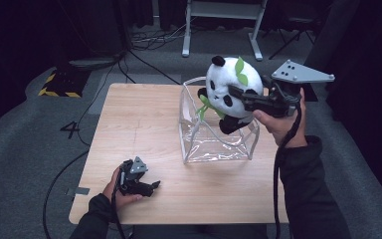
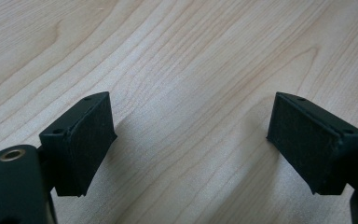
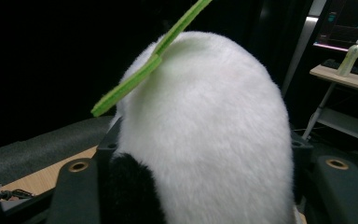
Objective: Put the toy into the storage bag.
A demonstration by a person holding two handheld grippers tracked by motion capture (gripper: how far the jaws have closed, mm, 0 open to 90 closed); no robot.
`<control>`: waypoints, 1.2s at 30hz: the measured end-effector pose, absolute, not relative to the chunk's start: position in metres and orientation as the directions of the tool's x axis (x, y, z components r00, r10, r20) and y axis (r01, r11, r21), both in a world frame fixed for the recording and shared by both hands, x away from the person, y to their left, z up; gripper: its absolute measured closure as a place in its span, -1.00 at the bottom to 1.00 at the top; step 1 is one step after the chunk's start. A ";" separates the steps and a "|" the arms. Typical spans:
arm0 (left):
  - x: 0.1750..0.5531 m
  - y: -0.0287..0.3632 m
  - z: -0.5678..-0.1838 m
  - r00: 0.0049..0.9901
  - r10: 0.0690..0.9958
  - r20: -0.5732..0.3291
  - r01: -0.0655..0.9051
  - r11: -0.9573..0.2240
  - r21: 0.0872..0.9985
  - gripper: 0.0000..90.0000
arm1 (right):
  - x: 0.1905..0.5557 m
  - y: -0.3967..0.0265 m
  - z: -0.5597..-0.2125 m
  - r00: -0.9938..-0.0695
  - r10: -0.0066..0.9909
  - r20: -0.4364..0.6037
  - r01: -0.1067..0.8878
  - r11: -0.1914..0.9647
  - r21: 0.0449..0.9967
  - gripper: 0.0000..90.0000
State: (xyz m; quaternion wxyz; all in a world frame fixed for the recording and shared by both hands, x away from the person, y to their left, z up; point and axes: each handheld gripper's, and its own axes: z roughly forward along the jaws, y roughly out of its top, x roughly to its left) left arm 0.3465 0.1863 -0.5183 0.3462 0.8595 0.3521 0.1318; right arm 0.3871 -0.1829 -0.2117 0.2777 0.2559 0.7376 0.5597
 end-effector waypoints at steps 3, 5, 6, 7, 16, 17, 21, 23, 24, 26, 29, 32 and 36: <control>0.346 0.186 -0.518 0.717 0.697 -0.019 0.515 -0.511 0.688 -0.67 | 0.391 -0.178 -0.216 -0.717 0.686 -0.122 0.077 0.253 0.965 -0.16; 0.346 0.186 -0.518 0.717 0.697 -0.018 0.515 -0.511 0.688 -0.67 | 0.394 -0.175 -0.220 -0.719 0.684 -0.123 0.081 0.258 0.963 -0.16; 0.346 0.186 -0.518 0.716 0.697 -0.018 0.515 -0.511 0.688 -0.67 | 0.395 -0.174 -0.222 -0.722 0.681 -0.122 0.084 0.262 0.961 -0.16; 0.346 0.186 -0.518 0.717 0.697 -0.018 0.515 -0.512 0.688 -0.67 | 0.397 -0.173 -0.223 -0.724 0.679 -0.121 0.087 0.265 0.960 -0.16; 0.346 0.186 -0.518 0.717 0.697 -0.018 0.515 -0.512 0.688 -0.67 | 0.406 -0.167 -0.241 -0.734 0.671 -0.103 0.111 0.268 0.957 -0.16; 0.346 0.186 -0.518 0.717 0.696 -0.018 0.514 -0.512 0.688 -0.67 | 0.406 -0.167 -0.242 -0.734 0.671 -0.102 0.113 0.269 0.957 -0.17; 0.347 0.186 -0.518 0.717 0.697 -0.019 0.514 -0.511 0.688 -0.67 | 0.410 -0.166 -0.251 -0.733 0.674 -0.096 0.129 0.277 0.952 -0.17; 0.347 0.186 -0.518 0.717 0.696 -0.018 0.515 -0.512 0.688 -0.67 | 0.412 -0.166 -0.256 -0.733 0.674 -0.090 0.137 0.276 0.951 -0.17; 0.346 0.186 -0.518 0.717 0.697 -0.018 0.515 -0.512 0.688 -0.67 | 0.412 -0.166 -0.258 -0.734 0.673 -0.086 0.141 0.276 0.951 -0.17; 0.346 0.186 -0.518 0.716 0.697 -0.019 0.515 -0.511 0.688 -0.67 | 0.414 -0.167 -0.263 -0.734 0.675 -0.077 0.148 0.270 0.951 -0.17; 0.347 0.186 -0.518 0.717 0.697 -0.020 0.516 -0.510 0.688 -0.67 | 0.417 -0.168 -0.266 -0.734 0.676 -0.069 0.156 0.266 0.951 -0.18; 0.346 0.186 -0.518 0.716 0.697 -0.019 0.516 -0.511 0.688 -0.67 | 0.419 -0.169 -0.269 -0.733 0.678 -0.057 0.164 0.257 0.952 -0.18; 0.346 0.186 -0.518 0.716 0.697 -0.019 0.516 -0.511 0.688 -0.67 | 0.421 -0.171 -0.272 -0.732 0.679 -0.048 0.169 0.250 0.953 -0.19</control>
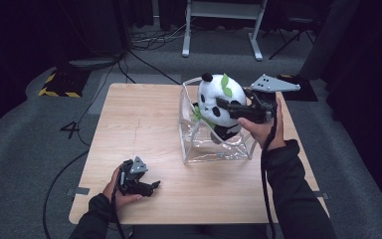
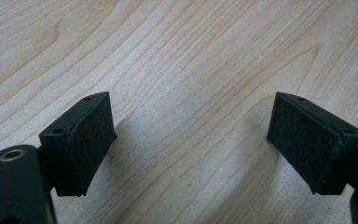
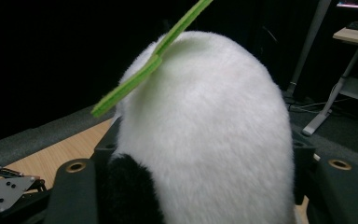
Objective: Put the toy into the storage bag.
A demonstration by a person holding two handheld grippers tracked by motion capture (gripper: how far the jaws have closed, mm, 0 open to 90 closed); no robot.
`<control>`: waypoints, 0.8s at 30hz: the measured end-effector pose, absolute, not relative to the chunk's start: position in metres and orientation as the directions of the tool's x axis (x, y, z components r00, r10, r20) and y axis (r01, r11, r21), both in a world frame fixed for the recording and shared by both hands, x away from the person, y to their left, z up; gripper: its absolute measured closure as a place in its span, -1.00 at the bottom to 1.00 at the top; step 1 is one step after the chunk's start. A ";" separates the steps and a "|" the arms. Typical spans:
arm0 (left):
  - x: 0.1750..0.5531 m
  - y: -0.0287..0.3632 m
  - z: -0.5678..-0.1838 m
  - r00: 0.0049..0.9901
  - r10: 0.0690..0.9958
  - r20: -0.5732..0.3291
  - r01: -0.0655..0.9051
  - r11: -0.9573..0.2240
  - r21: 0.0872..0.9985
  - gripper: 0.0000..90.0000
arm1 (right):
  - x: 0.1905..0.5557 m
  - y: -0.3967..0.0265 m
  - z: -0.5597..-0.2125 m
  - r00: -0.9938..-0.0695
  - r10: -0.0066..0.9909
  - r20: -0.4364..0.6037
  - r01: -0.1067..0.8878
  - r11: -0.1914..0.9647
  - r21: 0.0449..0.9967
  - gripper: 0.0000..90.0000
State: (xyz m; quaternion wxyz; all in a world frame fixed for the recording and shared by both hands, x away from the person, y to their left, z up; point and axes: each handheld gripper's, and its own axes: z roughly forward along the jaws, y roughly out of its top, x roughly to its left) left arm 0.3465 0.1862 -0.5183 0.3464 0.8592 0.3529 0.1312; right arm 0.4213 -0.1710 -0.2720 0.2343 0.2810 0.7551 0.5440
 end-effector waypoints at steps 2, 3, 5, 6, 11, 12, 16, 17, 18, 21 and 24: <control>0.346 0.186 -0.518 0.716 0.698 -0.019 0.516 -0.511 0.688 -0.67 | 0.422 -0.171 -0.274 -0.733 0.678 -0.048 0.171 0.253 0.952 -0.19; 0.346 0.186 -0.518 0.716 0.698 -0.019 0.516 -0.511 0.688 -0.67 | 0.422 -0.171 -0.275 -0.733 0.678 -0.047 0.171 0.251 0.953 -0.19; 0.346 0.186 -0.518 0.716 0.697 -0.020 0.515 -0.510 0.689 -0.67 | 0.423 -0.172 -0.277 -0.733 0.679 -0.040 0.176 0.246 0.953 -0.20; 0.346 0.186 -0.518 0.716 0.698 -0.019 0.516 -0.511 0.688 -0.67 | 0.424 -0.173 -0.278 -0.733 0.680 -0.032 0.181 0.241 0.953 -0.20; 0.347 0.186 -0.518 0.716 0.698 -0.020 0.516 -0.510 0.688 -0.67 | 0.428 -0.174 -0.287 -0.724 0.689 -0.034 0.202 0.259 0.945 -0.21; 0.347 0.186 -0.518 0.716 0.698 -0.020 0.516 -0.510 0.689 -0.67 | 0.429 -0.174 -0.290 -0.723 0.690 -0.037 0.204 0.265 0.942 -0.21; 0.347 0.186 -0.518 0.716 0.697 -0.020 0.516 -0.510 0.688 -0.67 | 0.432 -0.174 -0.298 -0.723 0.691 -0.025 0.224 0.268 0.937 -0.22; 0.347 0.186 -0.518 0.717 0.697 -0.019 0.515 -0.511 0.688 -0.67 | 0.433 -0.175 -0.299 -0.722 0.691 -0.027 0.225 0.272 0.936 -0.22; 0.347 0.186 -0.518 0.717 0.696 -0.020 0.515 -0.511 0.688 -0.67 | 0.433 -0.175 -0.301 -0.721 0.692 -0.025 0.229 0.273 0.934 -0.22; 0.347 0.186 -0.518 0.718 0.696 -0.018 0.514 -0.512 0.688 -0.67 | 0.435 -0.175 -0.305 -0.721 0.692 -0.020 0.239 0.275 0.931 -0.23; 0.347 0.186 -0.518 0.718 0.696 -0.017 0.514 -0.513 0.687 -0.67 | 0.436 -0.176 -0.308 -0.721 0.693 -0.018 0.242 0.275 0.930 -0.23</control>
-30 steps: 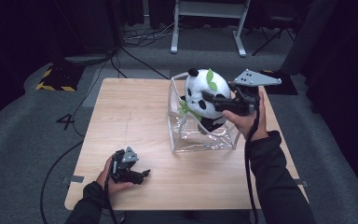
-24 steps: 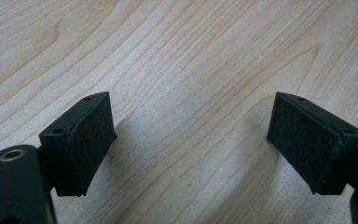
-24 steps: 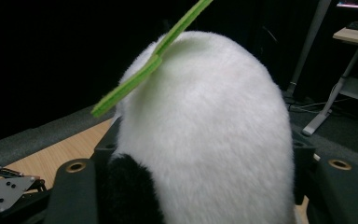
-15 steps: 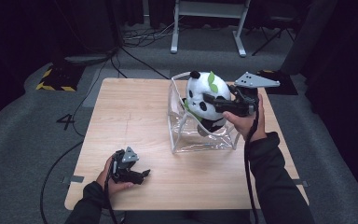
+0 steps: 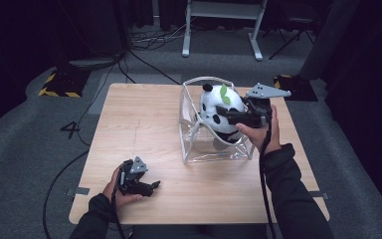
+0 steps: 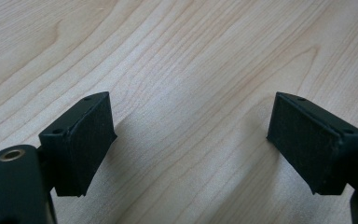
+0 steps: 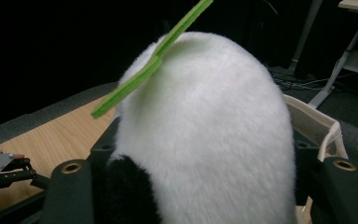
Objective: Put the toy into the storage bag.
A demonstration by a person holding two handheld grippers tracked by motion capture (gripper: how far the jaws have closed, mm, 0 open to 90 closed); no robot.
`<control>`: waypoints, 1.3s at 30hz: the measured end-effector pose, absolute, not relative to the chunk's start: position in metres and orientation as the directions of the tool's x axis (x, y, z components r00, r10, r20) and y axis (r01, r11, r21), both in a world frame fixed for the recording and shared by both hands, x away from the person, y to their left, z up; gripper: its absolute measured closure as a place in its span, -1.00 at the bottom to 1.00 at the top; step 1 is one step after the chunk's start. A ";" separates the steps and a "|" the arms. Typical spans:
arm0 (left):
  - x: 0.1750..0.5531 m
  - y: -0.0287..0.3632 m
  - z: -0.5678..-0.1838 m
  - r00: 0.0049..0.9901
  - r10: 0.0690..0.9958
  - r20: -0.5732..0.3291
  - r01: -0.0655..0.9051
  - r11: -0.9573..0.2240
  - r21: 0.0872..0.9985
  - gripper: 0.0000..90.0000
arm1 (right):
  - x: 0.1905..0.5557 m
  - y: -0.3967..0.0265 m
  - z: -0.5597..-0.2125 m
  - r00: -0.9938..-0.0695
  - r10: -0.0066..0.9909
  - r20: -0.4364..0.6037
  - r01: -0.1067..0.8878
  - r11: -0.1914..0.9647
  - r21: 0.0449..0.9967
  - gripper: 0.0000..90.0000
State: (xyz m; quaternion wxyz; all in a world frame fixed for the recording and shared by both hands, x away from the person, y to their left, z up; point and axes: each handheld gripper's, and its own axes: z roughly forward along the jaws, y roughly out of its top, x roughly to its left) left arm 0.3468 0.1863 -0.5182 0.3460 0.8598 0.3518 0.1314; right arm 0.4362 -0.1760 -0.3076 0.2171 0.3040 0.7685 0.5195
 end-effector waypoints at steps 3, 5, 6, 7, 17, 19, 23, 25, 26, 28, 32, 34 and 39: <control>0.347 0.186 -0.518 0.718 0.695 -0.018 0.514 -0.513 0.687 -0.67 | 0.438 -0.177 -0.312 -0.714 0.700 -0.013 0.252 0.275 0.928 -0.25; 0.347 0.186 -0.518 0.718 0.696 -0.019 0.515 -0.512 0.688 -0.67 | 0.439 -0.177 -0.315 -0.709 0.705 -0.008 0.260 0.272 0.926 -0.26; 0.347 0.186 -0.518 0.716 0.698 -0.020 0.518 -0.512 0.685 -0.67 | 0.439 -0.177 -0.316 -0.709 0.705 -0.008 0.261 0.274 0.926 -0.26; 0.347 0.186 -0.518 0.719 0.695 -0.017 0.513 -0.514 0.687 -0.67 | 0.440 -0.177 -0.317 -0.711 0.703 -0.009 0.262 0.277 0.925 -0.26; 0.347 0.186 -0.518 0.718 0.695 -0.019 0.514 -0.513 0.688 -0.67 | 0.443 -0.177 -0.323 -0.705 0.709 -0.011 0.283 0.296 0.912 -0.32; 0.347 0.186 -0.518 0.716 0.698 -0.020 0.518 -0.512 0.685 -0.67 | 0.444 -0.176 -0.325 -0.705 0.709 -0.013 0.288 0.302 0.909 -0.33; 0.347 0.186 -0.518 0.719 0.695 -0.017 0.513 -0.514 0.687 -0.67 | 0.444 -0.176 -0.328 -0.704 0.710 -0.016 0.296 0.313 0.903 -0.36; 0.347 0.186 -0.518 0.718 0.695 -0.019 0.514 -0.513 0.688 -0.67 | 0.445 -0.176 -0.330 -0.697 0.717 -0.014 0.305 0.314 0.899 -0.39; 0.347 0.186 -0.518 0.718 0.695 -0.019 0.514 -0.513 0.688 -0.67 | 0.445 -0.176 -0.330 -0.697 0.717 -0.014 0.305 0.314 0.899 -0.39; 0.347 0.186 -0.518 0.716 0.697 -0.018 0.517 -0.513 0.685 -0.67 | 0.445 -0.177 -0.332 -0.695 0.719 -0.012 0.312 0.317 0.896 -0.42; 0.347 0.186 -0.518 0.718 0.695 -0.018 0.514 -0.513 0.688 -0.67 | 0.447 -0.176 -0.334 -0.689 0.724 -0.010 0.329 0.325 0.886 -0.46; 0.347 0.186 -0.518 0.718 0.696 -0.018 0.515 -0.513 0.687 -0.67 | 0.447 -0.176 -0.336 -0.688 0.725 -0.013 0.335 0.334 0.881 -0.47; 0.347 0.186 -0.518 0.718 0.696 -0.016 0.514 -0.515 0.686 -0.67 | 0.448 -0.175 -0.336 -0.681 0.732 -0.030 0.354 0.364 0.861 -0.52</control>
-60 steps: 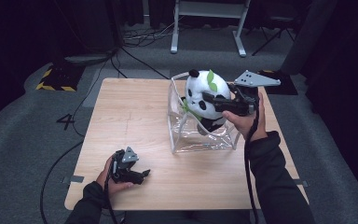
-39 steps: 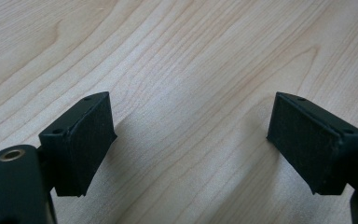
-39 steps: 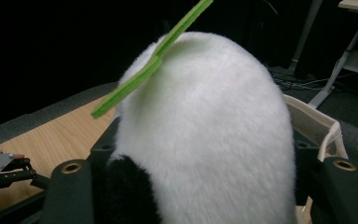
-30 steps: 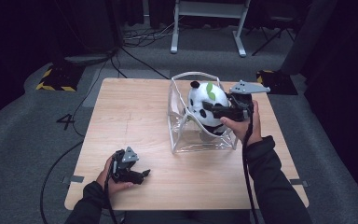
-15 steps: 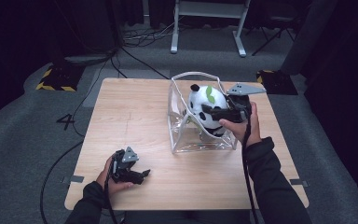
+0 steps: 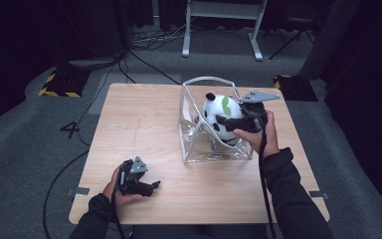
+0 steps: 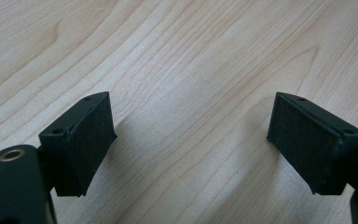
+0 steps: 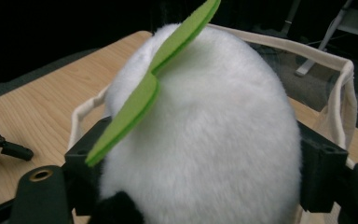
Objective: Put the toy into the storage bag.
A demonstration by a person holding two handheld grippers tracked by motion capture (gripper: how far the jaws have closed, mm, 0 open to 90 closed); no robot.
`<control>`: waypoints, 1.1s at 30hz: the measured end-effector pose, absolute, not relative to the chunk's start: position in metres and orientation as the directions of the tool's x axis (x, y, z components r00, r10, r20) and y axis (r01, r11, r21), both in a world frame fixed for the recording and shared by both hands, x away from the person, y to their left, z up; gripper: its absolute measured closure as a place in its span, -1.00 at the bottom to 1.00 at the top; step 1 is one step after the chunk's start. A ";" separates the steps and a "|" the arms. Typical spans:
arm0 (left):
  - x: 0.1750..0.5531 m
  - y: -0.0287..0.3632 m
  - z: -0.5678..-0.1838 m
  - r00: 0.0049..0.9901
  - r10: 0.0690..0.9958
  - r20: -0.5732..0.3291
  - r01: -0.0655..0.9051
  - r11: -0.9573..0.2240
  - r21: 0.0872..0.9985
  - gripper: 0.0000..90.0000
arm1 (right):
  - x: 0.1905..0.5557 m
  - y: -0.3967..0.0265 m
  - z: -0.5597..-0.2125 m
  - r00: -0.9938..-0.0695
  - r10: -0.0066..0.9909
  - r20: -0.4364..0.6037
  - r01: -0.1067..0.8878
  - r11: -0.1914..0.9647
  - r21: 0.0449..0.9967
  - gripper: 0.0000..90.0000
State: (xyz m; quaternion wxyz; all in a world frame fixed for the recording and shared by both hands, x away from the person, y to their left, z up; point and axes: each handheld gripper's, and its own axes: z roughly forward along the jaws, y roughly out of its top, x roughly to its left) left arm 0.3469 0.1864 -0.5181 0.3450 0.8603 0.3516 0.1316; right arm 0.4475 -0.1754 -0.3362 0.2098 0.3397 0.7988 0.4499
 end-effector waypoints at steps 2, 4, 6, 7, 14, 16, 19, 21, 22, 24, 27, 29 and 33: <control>0.347 0.186 -0.518 0.719 0.695 -0.016 0.513 -0.515 0.686 -0.67 | 0.448 -0.175 -0.337 -0.678 0.734 -0.033 0.357 0.369 0.858 -0.53; 0.347 0.186 -0.518 0.718 0.695 -0.016 0.513 -0.515 0.686 -0.67 | 0.448 -0.175 -0.338 -0.676 0.736 -0.035 0.362 0.373 0.854 -0.54; 0.347 0.186 -0.518 0.719 0.695 -0.016 0.513 -0.515 0.686 -0.67 | 0.448 -0.173 -0.339 -0.684 0.728 -0.049 0.370 0.404 0.837 -0.57; 0.347 0.186 -0.518 0.719 0.695 -0.016 0.513 -0.515 0.686 -0.67 | 0.448 -0.173 -0.339 -0.684 0.728 -0.049 0.370 0.404 0.837 -0.57; 0.347 0.186 -0.518 0.716 0.698 -0.017 0.517 -0.514 0.685 -0.67 | 0.453 -0.170 -0.350 -0.670 0.739 -0.074 0.408 0.450 0.795 -0.59; 0.347 0.186 -0.518 0.718 0.696 -0.016 0.513 -0.514 0.687 -0.67 | 0.453 -0.172 -0.350 -0.670 0.739 -0.069 0.413 0.448 0.793 -0.59; 0.347 0.186 -0.518 0.718 0.696 -0.016 0.513 -0.515 0.687 -0.67 | 0.453 -0.171 -0.350 -0.672 0.737 -0.074 0.414 0.457 0.787 -0.60; 0.347 0.186 -0.518 0.716 0.698 -0.017 0.517 -0.514 0.685 -0.67 | 0.453 -0.170 -0.350 -0.674 0.735 -0.076 0.413 0.460 0.786 -0.60; 0.347 0.186 -0.518 0.718 0.696 -0.015 0.513 -0.515 0.687 -0.67 | 0.453 -0.170 -0.350 -0.672 0.737 -0.072 0.417 0.457 0.785 -0.61; 0.347 0.186 -0.518 0.718 0.696 -0.016 0.513 -0.515 0.687 -0.67 | 0.453 -0.170 -0.350 -0.674 0.735 -0.074 0.417 0.460 0.784 -0.61; 0.347 0.186 -0.518 0.718 0.696 -0.015 0.513 -0.515 0.687 -0.67 | 0.454 -0.170 -0.350 -0.677 0.732 -0.075 0.417 0.466 0.780 -0.62; 0.347 0.186 -0.518 0.718 0.696 -0.017 0.514 -0.513 0.687 -0.67 | 0.454 -0.170 -0.349 -0.679 0.730 -0.077 0.416 0.470 0.779 -0.62; 0.347 0.186 -0.518 0.718 0.695 -0.016 0.513 -0.515 0.687 -0.67 | 0.452 -0.169 -0.349 -0.679 0.730 -0.084 0.410 0.471 0.781 -0.62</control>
